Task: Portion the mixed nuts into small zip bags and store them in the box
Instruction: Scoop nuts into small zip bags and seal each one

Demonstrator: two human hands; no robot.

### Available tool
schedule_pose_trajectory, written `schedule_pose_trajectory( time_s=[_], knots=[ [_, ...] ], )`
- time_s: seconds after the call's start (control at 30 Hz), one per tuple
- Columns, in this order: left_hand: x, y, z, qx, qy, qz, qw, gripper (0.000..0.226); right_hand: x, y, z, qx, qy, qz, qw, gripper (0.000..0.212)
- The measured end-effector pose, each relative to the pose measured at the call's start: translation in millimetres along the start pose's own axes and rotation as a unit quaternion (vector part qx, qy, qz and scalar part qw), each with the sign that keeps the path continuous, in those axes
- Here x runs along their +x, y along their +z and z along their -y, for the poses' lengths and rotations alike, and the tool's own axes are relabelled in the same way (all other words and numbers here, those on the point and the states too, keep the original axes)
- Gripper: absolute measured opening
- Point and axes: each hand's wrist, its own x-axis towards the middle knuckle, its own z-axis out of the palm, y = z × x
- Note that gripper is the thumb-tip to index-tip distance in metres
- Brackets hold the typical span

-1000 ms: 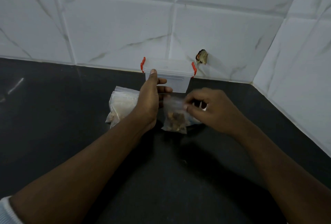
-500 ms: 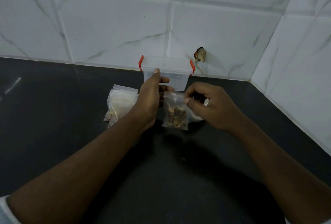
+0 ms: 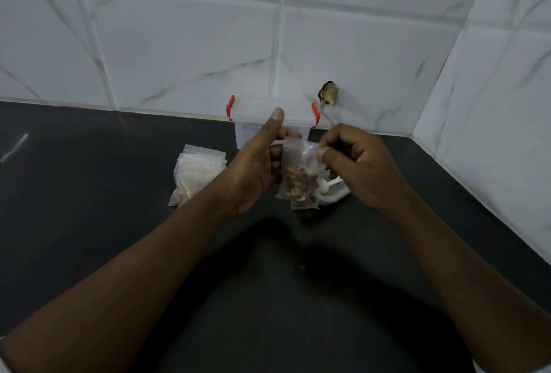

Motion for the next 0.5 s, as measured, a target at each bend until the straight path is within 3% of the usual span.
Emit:
schedule_pose_trajectory(
  time_s=[0.13,0.27,0.5],
  knots=[
    [-1.9,2.2,6.0,0.055,-0.027,0.075,0.995,0.061,2.5,-4.0,-1.4,0.063,0.035,-0.046,0.996,0.008],
    [0.4,4.9,17.4,0.054,-0.018,0.046,0.997,0.091,2.6,-4.8,-0.8,0.098,0.065,-0.026,0.993,0.007],
    [-1.7,4.7,18.0,0.075,0.02,0.027,0.997,0.094,1.7,-4.4,-4.9,0.062,0.037,-0.015,0.997,0.005]
  ],
)
